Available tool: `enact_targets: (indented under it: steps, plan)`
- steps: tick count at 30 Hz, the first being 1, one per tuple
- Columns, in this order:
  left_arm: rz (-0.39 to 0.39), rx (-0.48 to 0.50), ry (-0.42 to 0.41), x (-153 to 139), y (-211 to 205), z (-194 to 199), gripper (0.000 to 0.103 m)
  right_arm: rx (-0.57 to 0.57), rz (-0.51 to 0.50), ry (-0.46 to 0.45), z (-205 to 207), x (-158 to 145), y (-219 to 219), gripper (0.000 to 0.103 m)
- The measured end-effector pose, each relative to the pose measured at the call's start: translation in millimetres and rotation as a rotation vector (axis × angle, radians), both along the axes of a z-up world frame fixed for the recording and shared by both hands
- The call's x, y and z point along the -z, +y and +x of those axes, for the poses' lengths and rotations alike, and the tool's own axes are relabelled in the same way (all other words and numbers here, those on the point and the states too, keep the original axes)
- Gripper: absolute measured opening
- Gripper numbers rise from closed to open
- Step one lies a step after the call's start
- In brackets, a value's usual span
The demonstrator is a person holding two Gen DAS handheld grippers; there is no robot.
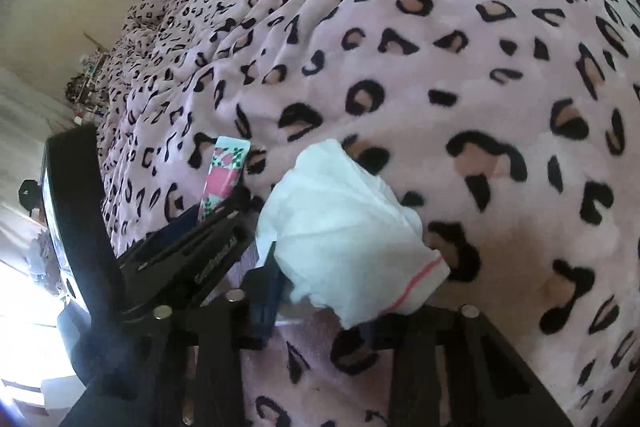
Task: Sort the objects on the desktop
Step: 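Close the left tool on the pink floral tube while the right tool grips the white sock, then carry the floral tube with the left tool while the right tool carries the sock to the box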
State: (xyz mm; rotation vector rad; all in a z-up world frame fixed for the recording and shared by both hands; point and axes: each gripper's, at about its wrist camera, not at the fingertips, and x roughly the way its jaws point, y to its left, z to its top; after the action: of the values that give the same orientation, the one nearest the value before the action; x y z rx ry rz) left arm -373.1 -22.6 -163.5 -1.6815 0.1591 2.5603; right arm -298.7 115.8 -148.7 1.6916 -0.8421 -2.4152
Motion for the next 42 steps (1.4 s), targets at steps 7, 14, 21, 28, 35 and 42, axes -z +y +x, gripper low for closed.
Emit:
enact_targets:
  steps: [7, 14, 21, 28, 35, 42]
  plan:
    - [-0.009, -0.023, 0.021, -4.9, 5.9, 7.9, 0.029, -0.004, 0.005, 0.045, 8.9, -8.2, 1.0, 0.023]
    - [0.010, -0.078, 0.026, -14.7, -6.7, 21.7, 0.028, -0.021, 0.056, 0.086, 20.8, -28.5, 4.7, 0.023]
    - [0.032, -0.134, 0.044, -29.8, -25.9, 51.7, 0.028, -0.056, 0.110, 0.090, 37.6, -35.8, 3.8, 0.023]
    - [0.073, -0.171, 0.054, -52.7, -43.7, 96.0, 0.029, -0.080, 0.113, 0.082, 58.7, -36.8, 8.2, 0.023]
    - [0.088, -0.203, 0.049, -70.3, -55.4, 152.7, 0.029, -0.140, 0.122, 0.105, 92.0, -46.5, -2.2, 0.023]
    - [0.070, -0.221, 0.053, -97.1, -61.5, 220.8, 0.029, -0.215, 0.153, 0.151, 145.3, -79.5, -19.7, 0.023]
